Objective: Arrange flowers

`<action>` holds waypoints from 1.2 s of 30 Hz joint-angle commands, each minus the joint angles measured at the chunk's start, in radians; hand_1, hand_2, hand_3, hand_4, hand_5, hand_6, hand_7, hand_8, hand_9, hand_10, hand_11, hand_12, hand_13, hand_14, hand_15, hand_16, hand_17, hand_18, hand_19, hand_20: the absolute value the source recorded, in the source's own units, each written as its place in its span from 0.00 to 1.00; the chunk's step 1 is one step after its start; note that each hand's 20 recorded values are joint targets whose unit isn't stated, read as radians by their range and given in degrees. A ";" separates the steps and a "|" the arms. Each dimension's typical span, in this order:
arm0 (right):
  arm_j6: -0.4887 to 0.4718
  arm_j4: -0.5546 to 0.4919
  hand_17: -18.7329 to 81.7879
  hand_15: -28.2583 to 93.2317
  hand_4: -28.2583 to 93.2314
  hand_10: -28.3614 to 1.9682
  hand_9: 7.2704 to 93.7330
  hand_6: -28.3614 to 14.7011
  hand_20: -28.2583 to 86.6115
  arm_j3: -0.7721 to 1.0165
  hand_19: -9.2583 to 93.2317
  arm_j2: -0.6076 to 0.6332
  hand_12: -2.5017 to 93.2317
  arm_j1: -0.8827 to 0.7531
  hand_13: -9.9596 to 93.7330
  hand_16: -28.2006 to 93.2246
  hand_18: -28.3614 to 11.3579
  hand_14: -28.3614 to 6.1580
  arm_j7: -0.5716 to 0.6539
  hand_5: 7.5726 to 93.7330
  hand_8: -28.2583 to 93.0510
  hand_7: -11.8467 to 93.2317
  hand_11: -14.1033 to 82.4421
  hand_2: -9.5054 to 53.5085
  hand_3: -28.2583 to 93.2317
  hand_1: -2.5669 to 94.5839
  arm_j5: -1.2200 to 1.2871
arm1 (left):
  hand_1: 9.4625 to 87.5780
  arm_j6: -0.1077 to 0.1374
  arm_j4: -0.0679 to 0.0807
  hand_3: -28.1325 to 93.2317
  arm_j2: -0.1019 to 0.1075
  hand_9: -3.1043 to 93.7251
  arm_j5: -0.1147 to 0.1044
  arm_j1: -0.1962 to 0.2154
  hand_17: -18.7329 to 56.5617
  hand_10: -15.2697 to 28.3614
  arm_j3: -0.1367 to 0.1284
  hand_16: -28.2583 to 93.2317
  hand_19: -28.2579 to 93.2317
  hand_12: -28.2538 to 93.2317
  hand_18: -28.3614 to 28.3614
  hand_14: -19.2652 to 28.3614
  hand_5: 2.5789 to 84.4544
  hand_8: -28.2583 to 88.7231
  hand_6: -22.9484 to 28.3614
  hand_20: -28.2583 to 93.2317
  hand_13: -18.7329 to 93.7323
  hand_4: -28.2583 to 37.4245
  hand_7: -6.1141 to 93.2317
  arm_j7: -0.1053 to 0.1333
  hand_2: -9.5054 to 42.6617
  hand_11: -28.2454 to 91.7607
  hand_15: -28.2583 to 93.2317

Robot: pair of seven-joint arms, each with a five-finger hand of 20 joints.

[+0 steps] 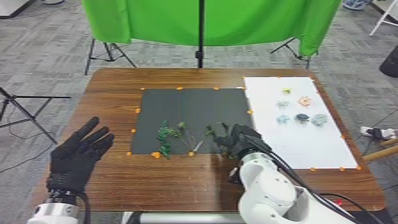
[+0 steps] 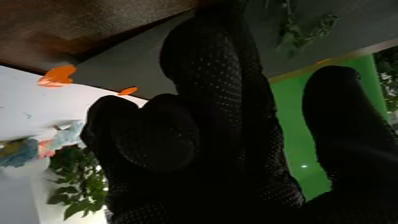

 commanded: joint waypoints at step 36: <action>0.188 0.241 0.48 0.82 0.01 0.41 0.68 0.63 0.40 0.001 0.96 0.283 0.20 0.142 0.71 0.34 0.15 0.48 -0.115 0.55 0.13 0.26 0.59 0.02 0.89 0.39 -0.074 | 0.16 -0.010 0.024 0.91 0.000 0.40 -0.004 -0.007 0.10 0.83 -0.027 0.16 0.69 0.32 0.98 1.00 0.43 0.16 0.63 0.24 0.37 0.03 0.17 -0.004 0.29 0.42 0.64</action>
